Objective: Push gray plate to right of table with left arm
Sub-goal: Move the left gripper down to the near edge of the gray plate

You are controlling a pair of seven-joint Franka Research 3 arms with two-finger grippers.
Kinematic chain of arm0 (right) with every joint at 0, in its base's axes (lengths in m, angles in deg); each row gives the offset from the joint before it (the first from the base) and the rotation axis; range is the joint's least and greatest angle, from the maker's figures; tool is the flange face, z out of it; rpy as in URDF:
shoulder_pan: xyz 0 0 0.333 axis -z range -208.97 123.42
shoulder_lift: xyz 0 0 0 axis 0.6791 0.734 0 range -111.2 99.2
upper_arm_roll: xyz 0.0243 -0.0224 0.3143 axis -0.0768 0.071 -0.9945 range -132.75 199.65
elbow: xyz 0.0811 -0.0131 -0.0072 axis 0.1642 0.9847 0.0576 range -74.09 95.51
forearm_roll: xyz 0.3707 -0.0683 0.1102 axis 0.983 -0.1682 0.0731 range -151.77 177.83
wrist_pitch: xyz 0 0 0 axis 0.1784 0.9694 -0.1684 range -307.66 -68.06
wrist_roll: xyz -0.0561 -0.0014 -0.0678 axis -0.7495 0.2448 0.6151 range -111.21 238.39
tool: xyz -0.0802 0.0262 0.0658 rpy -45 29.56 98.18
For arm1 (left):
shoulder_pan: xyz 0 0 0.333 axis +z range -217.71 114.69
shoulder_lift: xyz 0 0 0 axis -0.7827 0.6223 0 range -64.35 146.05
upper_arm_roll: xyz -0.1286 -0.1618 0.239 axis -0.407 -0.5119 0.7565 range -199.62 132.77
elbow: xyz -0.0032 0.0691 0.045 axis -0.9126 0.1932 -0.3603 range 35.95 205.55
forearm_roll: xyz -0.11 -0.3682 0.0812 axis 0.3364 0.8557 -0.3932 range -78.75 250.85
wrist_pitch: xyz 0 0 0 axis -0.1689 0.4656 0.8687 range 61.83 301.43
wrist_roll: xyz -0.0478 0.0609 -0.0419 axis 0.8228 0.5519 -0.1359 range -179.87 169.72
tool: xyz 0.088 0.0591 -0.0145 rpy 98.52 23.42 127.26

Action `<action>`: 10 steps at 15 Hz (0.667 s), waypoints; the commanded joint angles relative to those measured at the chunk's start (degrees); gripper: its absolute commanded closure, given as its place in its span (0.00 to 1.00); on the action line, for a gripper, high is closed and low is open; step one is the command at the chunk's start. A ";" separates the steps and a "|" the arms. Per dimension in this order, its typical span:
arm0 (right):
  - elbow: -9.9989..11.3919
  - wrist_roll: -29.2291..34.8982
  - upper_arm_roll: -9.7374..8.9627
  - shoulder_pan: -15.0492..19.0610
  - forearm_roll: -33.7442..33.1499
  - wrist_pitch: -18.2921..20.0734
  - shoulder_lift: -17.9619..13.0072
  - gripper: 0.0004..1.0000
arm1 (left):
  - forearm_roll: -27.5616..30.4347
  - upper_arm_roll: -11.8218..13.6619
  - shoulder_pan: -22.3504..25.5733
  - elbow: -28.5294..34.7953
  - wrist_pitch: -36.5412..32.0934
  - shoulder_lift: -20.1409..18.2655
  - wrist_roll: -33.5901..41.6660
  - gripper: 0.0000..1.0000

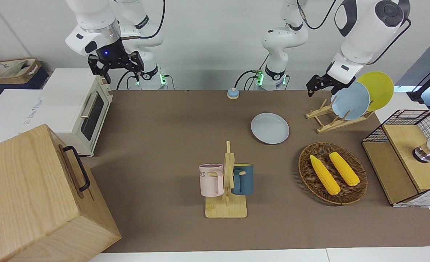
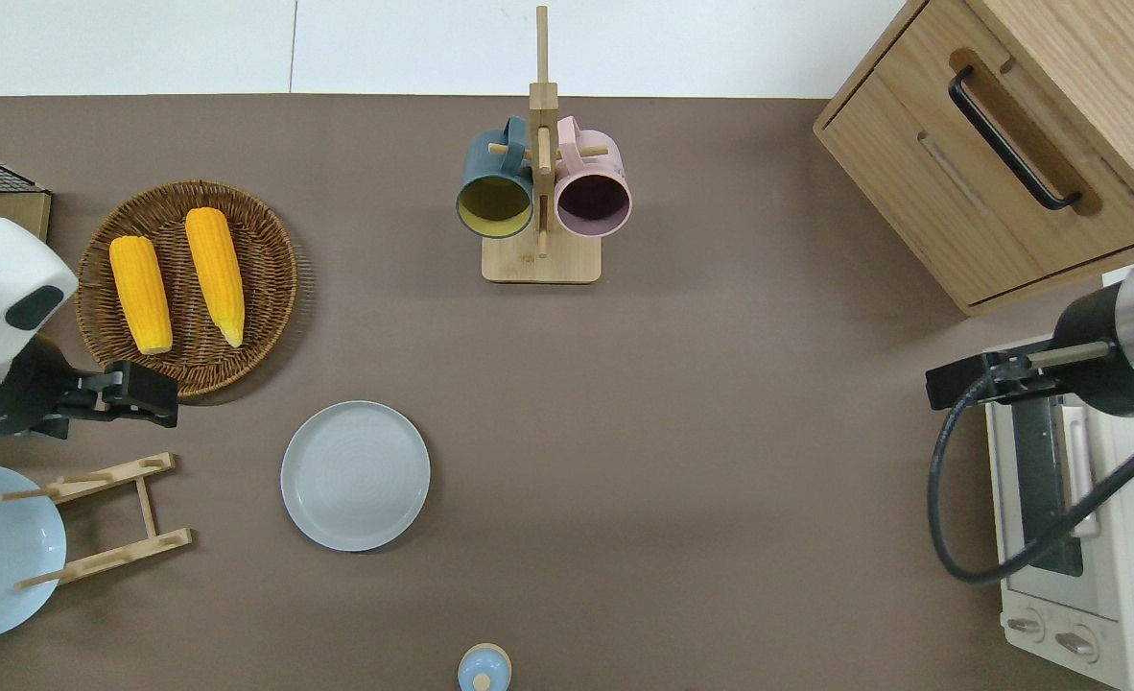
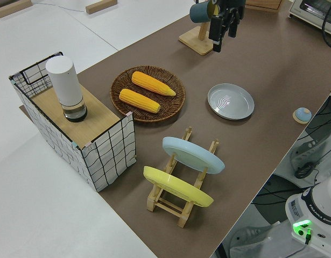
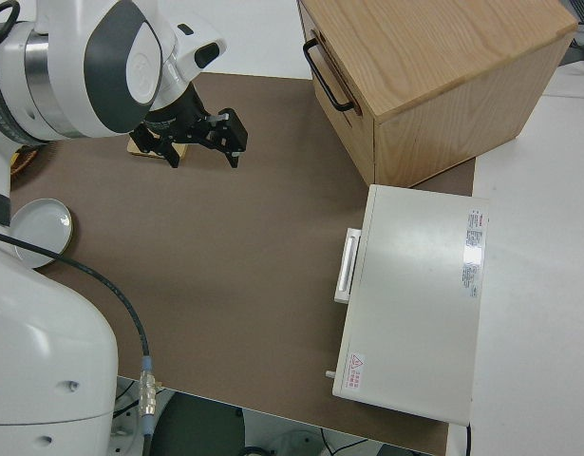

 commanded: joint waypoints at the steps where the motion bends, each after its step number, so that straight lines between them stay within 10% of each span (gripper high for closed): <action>1: 0.03 -0.15 -0.32 0.65 0.46 0.69 -0.43 0.02 | 0.40 -0.17 -0.63 18.22 13.45 -7.79 -0.60 0.01; 10: 0.03 -0.15 -0.23 0.65 0.46 0.69 -0.43 0.02 | 2.07 -0.26 -1.86 42.61 38.09 -9.48 -0.60 0.01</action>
